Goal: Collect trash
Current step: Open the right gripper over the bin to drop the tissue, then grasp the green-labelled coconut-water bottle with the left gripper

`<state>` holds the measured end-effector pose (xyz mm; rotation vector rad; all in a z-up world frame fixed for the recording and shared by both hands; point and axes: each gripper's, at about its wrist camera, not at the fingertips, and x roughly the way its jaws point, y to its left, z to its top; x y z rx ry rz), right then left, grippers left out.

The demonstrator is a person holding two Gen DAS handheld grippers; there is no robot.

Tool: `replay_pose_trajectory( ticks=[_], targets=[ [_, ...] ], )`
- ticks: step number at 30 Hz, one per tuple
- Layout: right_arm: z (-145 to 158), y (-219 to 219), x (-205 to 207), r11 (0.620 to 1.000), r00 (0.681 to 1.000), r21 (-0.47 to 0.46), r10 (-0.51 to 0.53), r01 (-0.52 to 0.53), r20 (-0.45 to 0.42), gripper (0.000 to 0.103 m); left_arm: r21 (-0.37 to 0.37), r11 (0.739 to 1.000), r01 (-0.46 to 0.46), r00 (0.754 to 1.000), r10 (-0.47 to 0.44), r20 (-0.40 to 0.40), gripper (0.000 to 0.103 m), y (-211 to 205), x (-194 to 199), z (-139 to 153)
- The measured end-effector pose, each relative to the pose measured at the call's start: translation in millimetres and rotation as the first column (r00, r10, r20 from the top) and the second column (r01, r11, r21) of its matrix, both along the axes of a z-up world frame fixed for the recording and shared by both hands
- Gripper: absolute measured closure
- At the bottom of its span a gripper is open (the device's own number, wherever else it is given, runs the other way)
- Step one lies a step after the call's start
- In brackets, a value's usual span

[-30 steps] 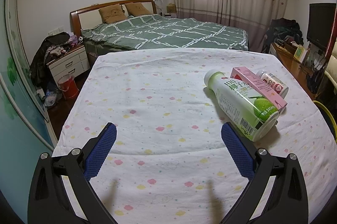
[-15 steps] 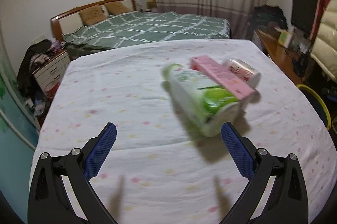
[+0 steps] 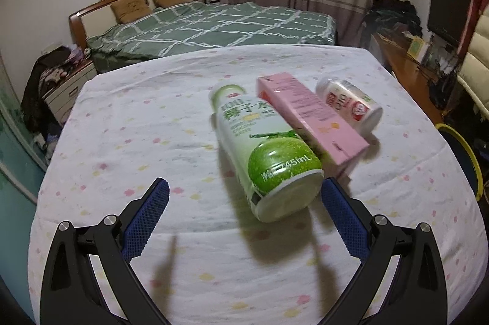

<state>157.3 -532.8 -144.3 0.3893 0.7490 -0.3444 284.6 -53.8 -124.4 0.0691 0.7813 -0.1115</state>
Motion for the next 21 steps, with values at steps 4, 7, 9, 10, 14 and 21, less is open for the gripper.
replay_pose_trajectory(
  ticks=[4,7,9,10,14,21],
  targets=[
    [0.6,0.7,0.4,1.000,1.000,0.004,0.003,-0.003,0.004,0.053,-0.005,0.999,-0.044,0.999,0.044,0.003,0.005,20.7,-0.1,2.5],
    [2.0,4.9,1.6,1.000,1.000,0.004,0.014,-0.014,0.008,0.053,-0.023,0.999,-0.045,0.999,0.045,-0.004,0.005,27.3,2.6,1.5],
    [3.6,9.3,2.2,1.000,1.000,0.006,0.024,-0.024,0.013,0.053,-0.029,0.999,-0.027,1.000,0.026,-0.013,0.005,24.8,5.1,-0.7],
    [3.9,11.0,2.7,1.000,1.000,0.005,0.027,-0.027,0.014,0.053,-0.033,0.999,-0.016,1.000,0.015,-0.021,0.005,22.5,7.1,-2.3],
    [6.1,17.3,4.3,0.999,0.999,0.004,0.042,-0.043,0.016,0.053,-0.050,0.999,0.014,0.999,-0.016,-0.042,0.005,12.4,14.9,-7.1],
    [6.2,21.5,3.8,0.999,0.998,0.011,0.053,-0.053,0.017,0.053,-0.029,0.999,-0.031,0.999,0.030,-0.035,0.007,8.6,24.6,-10.5]
  ],
)
